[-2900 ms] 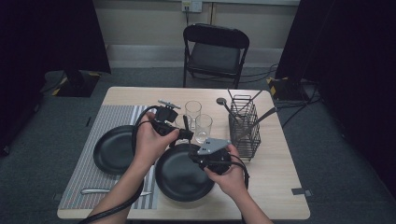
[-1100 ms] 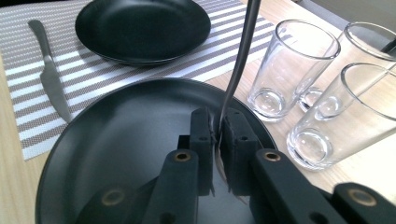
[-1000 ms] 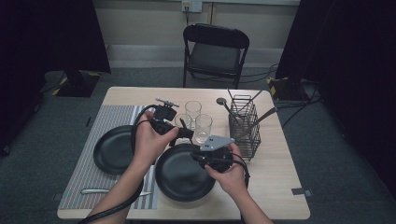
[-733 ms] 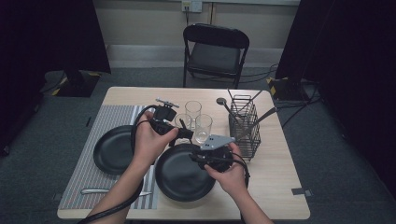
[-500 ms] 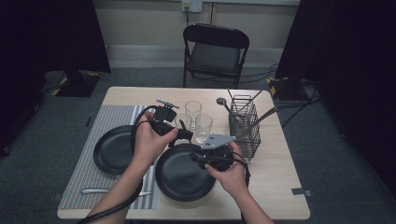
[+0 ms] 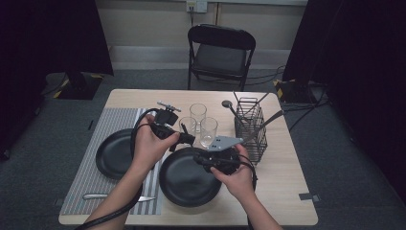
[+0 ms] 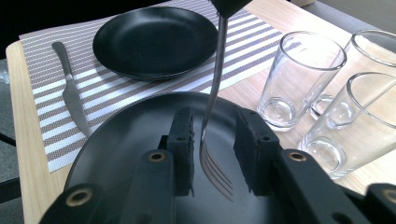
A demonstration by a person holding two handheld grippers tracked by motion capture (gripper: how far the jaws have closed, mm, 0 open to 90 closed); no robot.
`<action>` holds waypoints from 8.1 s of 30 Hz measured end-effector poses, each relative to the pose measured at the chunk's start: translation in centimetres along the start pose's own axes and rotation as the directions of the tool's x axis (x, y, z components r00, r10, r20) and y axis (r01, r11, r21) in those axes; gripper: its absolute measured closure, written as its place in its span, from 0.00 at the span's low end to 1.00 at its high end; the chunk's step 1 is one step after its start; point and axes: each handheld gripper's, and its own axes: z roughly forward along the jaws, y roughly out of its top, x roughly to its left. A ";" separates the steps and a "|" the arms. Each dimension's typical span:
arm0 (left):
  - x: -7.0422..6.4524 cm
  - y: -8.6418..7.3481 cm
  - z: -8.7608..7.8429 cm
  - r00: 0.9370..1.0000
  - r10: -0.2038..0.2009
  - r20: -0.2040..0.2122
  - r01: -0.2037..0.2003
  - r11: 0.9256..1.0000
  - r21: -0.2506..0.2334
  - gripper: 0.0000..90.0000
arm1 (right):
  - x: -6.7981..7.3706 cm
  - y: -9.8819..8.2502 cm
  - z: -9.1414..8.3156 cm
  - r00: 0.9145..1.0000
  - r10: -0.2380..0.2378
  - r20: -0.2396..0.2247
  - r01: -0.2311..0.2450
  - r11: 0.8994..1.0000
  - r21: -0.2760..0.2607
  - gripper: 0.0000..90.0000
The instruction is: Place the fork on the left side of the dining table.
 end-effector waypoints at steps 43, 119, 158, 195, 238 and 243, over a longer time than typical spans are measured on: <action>0.2 0.4 -1.3 0.998 -0.054 0.027 0.056 0.997 -0.058 0.86 | 0.4 -0.3 0.4 0.996 -0.019 0.091 0.017 1.000 0.021 0.99; 0.7 0.0 -3.9 0.999 -0.034 -0.013 0.033 0.998 -0.059 0.87 | 1.9 0.3 1.6 0.994 -0.107 0.015 0.106 0.993 0.047 0.95; 3.1 -0.5 -6.6 0.995 -0.069 -0.071 0.066 0.997 -0.044 0.87 | -1.3 -5.2 -2.4 0.998 0.031 -0.053 -0.026 0.995 0.093 0.19; 7.9 -0.8 -8.2 0.982 -0.112 -0.153 0.106 0.993 -0.051 0.87 | -5.0 -13.0 -4.9 0.992 0.119 0.029 -0.123 0.973 0.193 0.20; 11.1 1.7 -5.8 0.978 -0.132 -0.161 0.127 0.991 -0.042 0.87 | -4.9 -16.0 -4.2 0.994 0.097 0.054 -0.107 0.964 0.245 0.18; 11.4 1.8 -5.6 0.981 -0.123 -0.150 0.119 0.992 -0.037 0.87 | -4.9 -16.2 -4.2 0.995 0.086 0.051 -0.096 0.969 0.227 0.18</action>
